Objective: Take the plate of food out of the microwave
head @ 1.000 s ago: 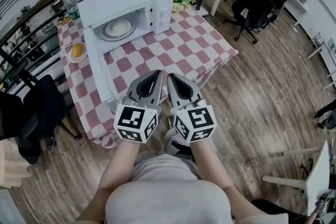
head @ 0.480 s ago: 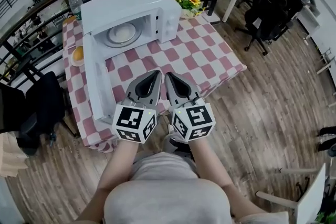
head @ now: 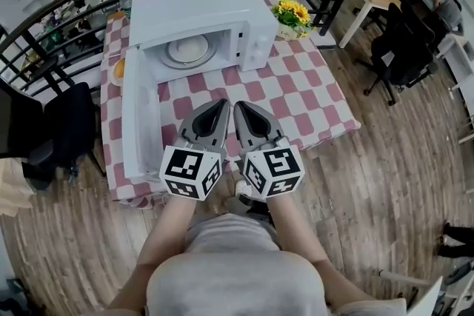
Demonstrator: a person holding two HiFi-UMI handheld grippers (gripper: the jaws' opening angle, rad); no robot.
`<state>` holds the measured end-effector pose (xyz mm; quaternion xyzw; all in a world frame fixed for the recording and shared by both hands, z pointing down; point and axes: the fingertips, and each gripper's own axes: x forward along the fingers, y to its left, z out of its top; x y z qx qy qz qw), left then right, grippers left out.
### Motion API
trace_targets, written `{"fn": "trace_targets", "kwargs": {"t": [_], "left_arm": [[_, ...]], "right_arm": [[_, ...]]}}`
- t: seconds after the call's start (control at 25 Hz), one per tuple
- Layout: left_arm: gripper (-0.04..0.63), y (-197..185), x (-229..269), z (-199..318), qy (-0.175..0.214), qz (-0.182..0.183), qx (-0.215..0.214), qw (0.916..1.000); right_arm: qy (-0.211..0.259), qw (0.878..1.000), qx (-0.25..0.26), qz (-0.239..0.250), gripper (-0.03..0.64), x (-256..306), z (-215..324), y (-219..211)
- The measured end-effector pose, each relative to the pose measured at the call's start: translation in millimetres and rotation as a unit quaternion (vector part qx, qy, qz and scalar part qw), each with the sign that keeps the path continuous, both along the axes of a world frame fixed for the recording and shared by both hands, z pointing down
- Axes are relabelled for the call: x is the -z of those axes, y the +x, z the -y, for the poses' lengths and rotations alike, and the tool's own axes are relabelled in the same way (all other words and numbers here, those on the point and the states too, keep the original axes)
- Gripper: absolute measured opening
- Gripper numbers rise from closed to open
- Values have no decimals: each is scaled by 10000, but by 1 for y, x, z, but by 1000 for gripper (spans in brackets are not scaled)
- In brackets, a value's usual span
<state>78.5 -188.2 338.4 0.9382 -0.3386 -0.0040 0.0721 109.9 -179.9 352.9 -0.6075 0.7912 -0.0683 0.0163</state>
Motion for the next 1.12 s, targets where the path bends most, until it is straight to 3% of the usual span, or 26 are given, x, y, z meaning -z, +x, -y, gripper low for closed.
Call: {"fn": "trace_targets", "kwargs": {"t": [0.6, 1.12], "left_arm": [[3, 23, -13, 57, -234, -111, 1050, 9941], [5, 23, -26, 68, -410, -135, 1578, 9865]], "right_arm": [[-117, 9956, 933, -14, 26, -9, 54, 33], [-177, 9891, 1459, 96, 26, -22, 68, 38]]}}
